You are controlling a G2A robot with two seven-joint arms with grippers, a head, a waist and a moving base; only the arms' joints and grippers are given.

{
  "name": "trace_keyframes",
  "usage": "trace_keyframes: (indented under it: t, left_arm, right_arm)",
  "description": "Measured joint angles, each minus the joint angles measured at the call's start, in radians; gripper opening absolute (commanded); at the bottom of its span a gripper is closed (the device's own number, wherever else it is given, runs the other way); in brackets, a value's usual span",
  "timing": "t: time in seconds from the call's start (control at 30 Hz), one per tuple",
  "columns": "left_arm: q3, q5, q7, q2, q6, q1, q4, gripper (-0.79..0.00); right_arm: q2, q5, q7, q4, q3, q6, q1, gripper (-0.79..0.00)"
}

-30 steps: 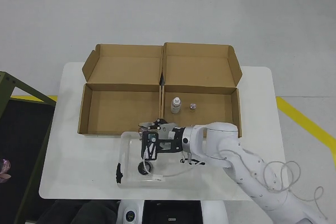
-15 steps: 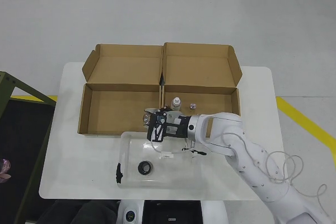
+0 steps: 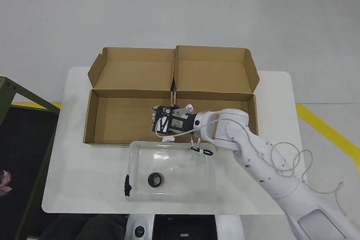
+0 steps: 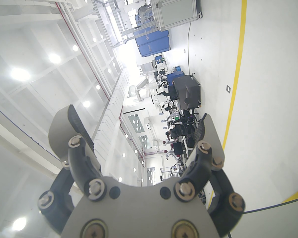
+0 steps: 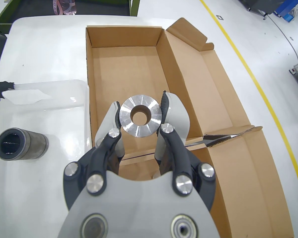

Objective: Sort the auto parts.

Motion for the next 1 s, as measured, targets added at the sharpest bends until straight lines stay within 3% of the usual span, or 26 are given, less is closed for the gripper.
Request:
trace_keyframes:
  t: [0.47,1.0]
  left_arm:
    - [0.000,0.000,0.000,0.000,0.000,0.000,0.000,0.000]
    - [0.000,0.000,0.000,0.000,0.000,0.000,0.000,0.000]
  right_arm:
    - [-0.072,-0.005,0.010,0.189,-0.111,0.070,0.144,-0.785]
    - [-0.155,-0.020,0.050,0.375,-0.210,0.131,0.232,-0.785]
